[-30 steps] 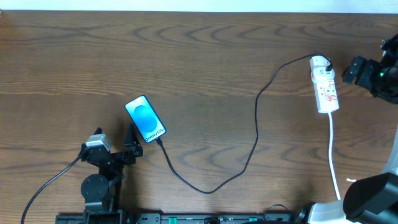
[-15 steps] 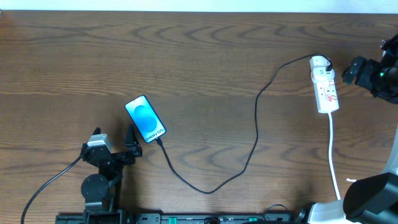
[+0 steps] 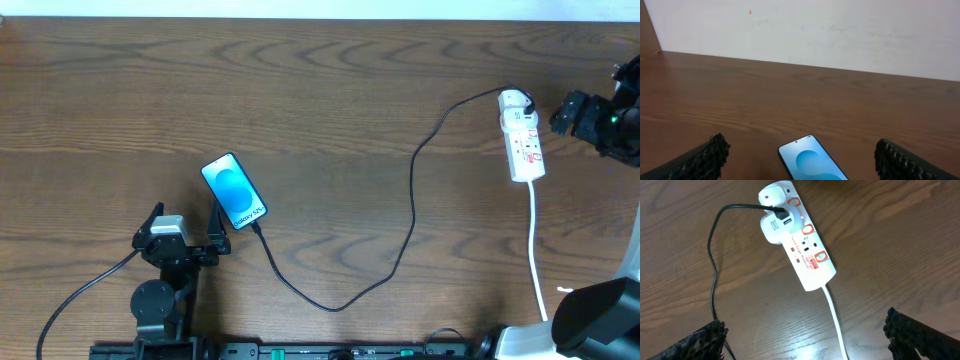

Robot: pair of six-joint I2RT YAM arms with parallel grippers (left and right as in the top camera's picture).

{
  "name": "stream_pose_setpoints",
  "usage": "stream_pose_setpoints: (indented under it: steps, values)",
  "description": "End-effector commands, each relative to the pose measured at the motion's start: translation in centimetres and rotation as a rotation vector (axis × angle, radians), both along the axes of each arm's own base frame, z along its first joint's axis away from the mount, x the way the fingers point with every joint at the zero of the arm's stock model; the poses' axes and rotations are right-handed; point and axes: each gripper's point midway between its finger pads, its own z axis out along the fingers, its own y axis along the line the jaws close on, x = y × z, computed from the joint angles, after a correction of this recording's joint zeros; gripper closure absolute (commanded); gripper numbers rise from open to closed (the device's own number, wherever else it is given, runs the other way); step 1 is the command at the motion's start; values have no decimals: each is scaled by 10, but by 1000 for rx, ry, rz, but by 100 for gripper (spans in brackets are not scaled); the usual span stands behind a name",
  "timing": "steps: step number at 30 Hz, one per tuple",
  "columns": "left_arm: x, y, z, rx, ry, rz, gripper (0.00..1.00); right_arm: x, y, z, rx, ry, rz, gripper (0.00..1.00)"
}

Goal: Plug charger to phone and switch on socket

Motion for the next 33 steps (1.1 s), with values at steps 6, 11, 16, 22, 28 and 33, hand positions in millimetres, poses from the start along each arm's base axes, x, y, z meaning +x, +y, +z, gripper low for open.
stream_pose_setpoints:
  steps: [6, 11, 16, 22, 28, 33]
  values:
    - [-1, -6, -14, -83, 45, -27, 5, 1, 0, 9, 2, -24, -10, 1]
    - [-1, -5, -14, -81, 47, -22, 5, 1, 0, 9, 2, -24, -10, 1]
    - [-1, -5, -14, -81, 47, -22, 4, 1, 0, 9, 2, -24, -10, 1]
    - [-1, -5, -14, -81, 47, -22, 5, 1, 0, 9, 2, -24, -10, 1]
    - [-1, -5, -14, -81, 47, -22, 5, 1, 0, 9, 2, -24, -10, 1]
    - [-1, -5, -14, -81, 47, -22, 5, 1, 0, 9, 2, -24, -10, 1]
